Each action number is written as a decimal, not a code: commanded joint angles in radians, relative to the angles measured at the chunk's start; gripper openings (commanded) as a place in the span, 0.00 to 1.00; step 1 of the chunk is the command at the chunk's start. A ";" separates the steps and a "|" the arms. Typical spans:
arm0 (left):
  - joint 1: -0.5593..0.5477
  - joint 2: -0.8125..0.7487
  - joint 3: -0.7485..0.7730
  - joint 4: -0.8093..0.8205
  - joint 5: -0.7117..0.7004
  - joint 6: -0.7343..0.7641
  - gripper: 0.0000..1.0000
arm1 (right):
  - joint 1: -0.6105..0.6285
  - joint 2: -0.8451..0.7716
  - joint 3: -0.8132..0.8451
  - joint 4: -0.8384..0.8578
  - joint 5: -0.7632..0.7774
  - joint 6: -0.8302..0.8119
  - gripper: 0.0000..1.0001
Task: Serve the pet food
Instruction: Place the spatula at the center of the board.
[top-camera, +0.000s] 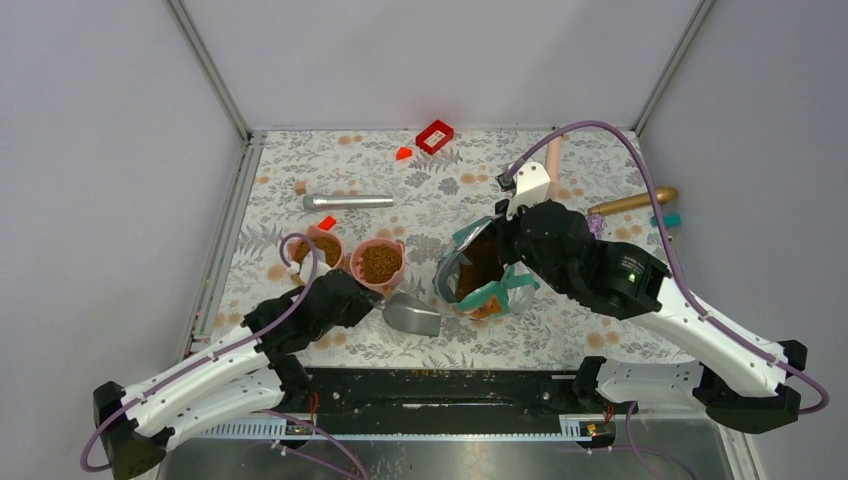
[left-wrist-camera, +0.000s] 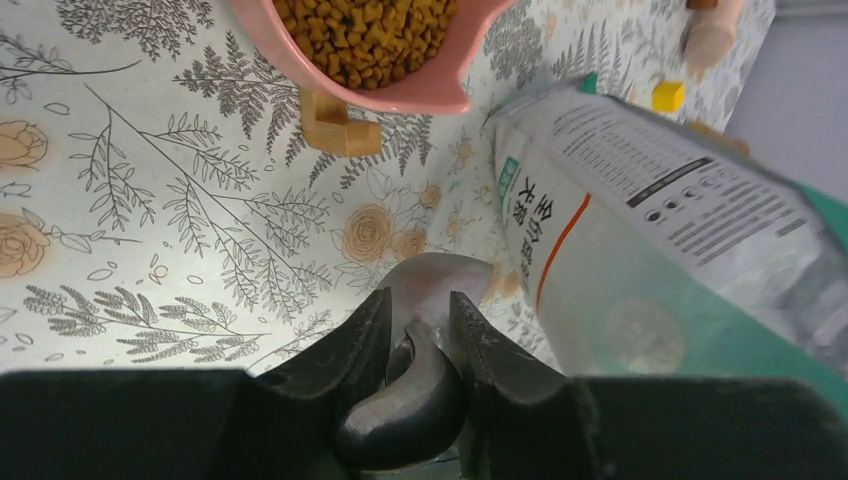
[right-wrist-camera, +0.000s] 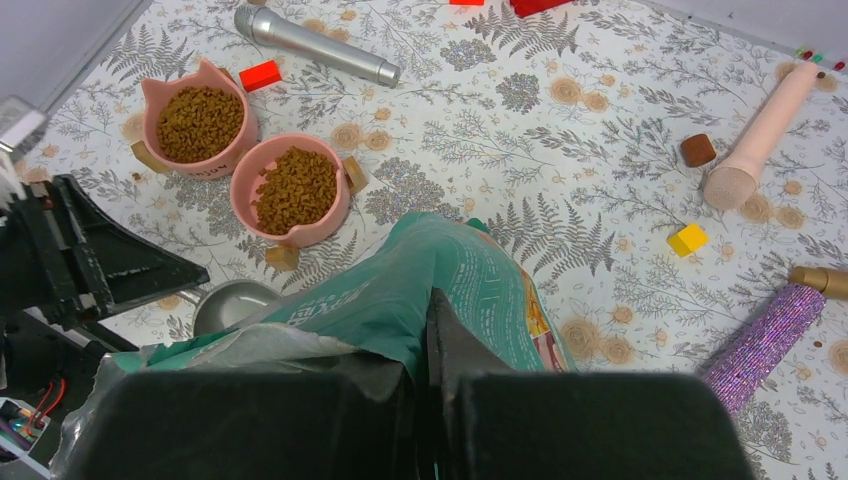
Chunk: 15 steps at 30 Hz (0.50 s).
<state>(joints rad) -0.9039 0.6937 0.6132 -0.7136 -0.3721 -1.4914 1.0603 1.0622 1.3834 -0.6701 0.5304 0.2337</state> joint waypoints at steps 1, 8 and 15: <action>0.001 -0.001 -0.054 0.163 0.087 0.114 0.04 | 0.004 -0.036 0.014 0.047 0.026 0.027 0.00; 0.002 0.030 -0.149 0.267 0.164 0.208 0.32 | 0.005 -0.055 -0.023 0.056 0.032 0.064 0.00; 0.001 -0.009 -0.196 0.283 0.128 0.160 0.62 | 0.004 -0.073 -0.053 0.060 -0.002 0.113 0.00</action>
<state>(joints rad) -0.9039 0.7261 0.4217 -0.4953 -0.2321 -1.3273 1.0607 1.0176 1.3277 -0.6289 0.5125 0.2981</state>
